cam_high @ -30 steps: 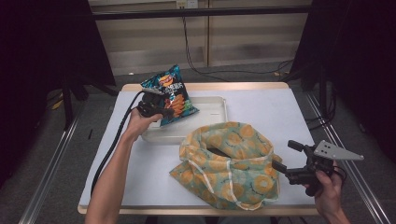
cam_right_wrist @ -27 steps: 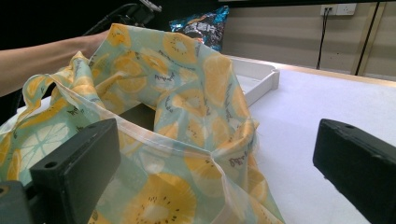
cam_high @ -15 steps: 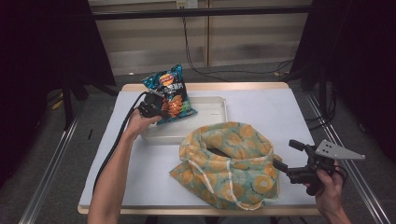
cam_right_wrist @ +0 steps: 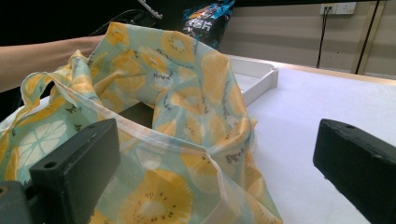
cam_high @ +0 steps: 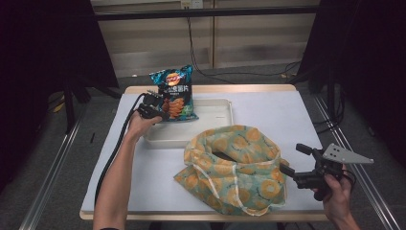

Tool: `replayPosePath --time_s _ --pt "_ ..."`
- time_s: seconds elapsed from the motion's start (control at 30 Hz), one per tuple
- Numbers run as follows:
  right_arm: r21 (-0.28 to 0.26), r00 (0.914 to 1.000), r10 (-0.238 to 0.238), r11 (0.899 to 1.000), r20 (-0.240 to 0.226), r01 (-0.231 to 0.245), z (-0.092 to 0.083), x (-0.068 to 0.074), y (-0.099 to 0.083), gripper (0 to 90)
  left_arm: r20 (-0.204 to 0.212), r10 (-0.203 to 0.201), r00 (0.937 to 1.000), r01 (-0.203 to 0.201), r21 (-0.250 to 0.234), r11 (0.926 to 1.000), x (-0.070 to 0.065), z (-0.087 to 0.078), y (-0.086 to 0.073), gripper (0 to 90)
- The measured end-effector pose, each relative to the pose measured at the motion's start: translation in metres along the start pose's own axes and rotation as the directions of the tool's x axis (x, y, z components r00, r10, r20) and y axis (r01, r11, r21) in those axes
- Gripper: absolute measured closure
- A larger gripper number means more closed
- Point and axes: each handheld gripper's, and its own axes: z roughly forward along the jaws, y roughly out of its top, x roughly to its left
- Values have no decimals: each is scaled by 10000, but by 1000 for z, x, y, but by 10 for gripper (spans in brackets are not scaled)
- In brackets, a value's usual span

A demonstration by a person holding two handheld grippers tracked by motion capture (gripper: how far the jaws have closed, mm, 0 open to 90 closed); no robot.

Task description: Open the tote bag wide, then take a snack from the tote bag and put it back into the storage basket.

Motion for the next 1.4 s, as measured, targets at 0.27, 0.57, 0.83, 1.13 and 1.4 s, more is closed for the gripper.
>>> replayPosePath --time_s 0.27,0.57,0.83,1.13,1.4 --pt "57 9999 -110 9999 -57 111 0 0 0 4 39 -48 10000 49 -206 9998 1 4 0 890" --pt "141 9999 -151 9998 -29 151 1 0 0 1 430 509 9978 -488 -471 9977 -9 -6 1 796" --pt "301 9998 -214 9993 -8 214 8 1 4 3 1173 850 9895 -665 -1534 9859 -20 -28 -3 668" --pt "437 9995 -281 9986 -174 288 8 5 3 8 1041 582 9929 -335 -2245 9739 -31 -58 -19 409" --pt "392 9988 -439 9982 -232 448 5 7 8 0 884 716 9935 -443 -2786 9594 -60 -79 -31 358"
